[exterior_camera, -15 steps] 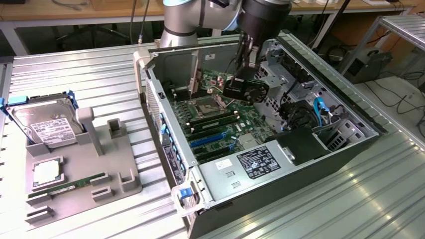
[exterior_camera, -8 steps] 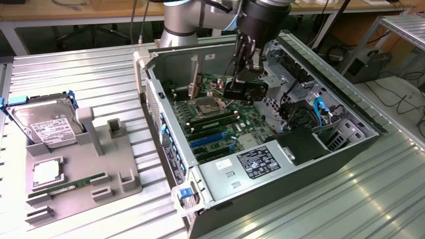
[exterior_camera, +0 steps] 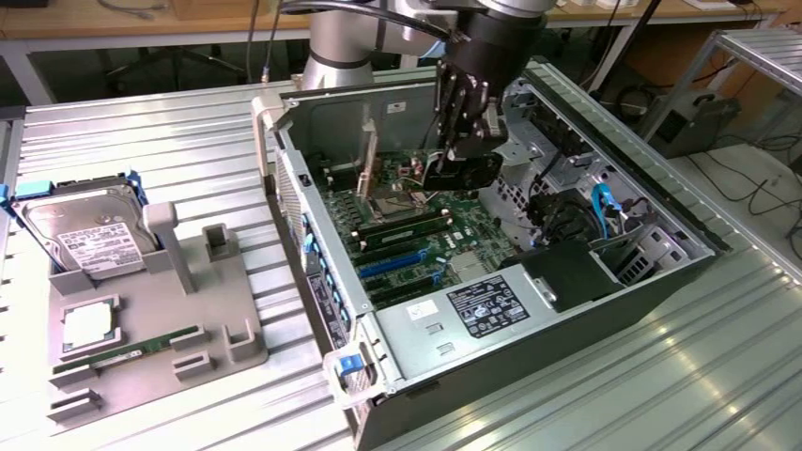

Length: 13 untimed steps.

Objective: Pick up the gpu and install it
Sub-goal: 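Insert the gpu into the slot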

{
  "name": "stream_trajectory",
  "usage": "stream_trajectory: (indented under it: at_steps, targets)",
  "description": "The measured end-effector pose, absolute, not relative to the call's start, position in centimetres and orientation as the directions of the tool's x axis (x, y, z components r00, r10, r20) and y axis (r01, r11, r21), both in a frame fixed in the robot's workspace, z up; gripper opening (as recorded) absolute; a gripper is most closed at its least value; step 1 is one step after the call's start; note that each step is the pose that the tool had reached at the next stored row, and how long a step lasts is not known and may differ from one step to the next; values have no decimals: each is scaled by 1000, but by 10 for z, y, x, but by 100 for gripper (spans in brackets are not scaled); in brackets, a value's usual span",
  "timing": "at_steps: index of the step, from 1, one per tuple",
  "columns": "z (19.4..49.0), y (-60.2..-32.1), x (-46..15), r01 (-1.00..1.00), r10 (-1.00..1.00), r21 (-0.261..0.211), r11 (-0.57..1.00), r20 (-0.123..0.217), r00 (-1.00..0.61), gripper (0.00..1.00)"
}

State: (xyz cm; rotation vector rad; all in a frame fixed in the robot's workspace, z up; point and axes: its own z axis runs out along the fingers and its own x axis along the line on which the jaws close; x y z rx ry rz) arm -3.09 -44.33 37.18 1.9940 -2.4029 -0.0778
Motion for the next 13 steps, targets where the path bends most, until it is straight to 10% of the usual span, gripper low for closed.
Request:
stream_trajectory:
  at_steps: [13]
  targets:
    - [356, -453, -35, -998, -999, 48, 42, -26, -43, 26]
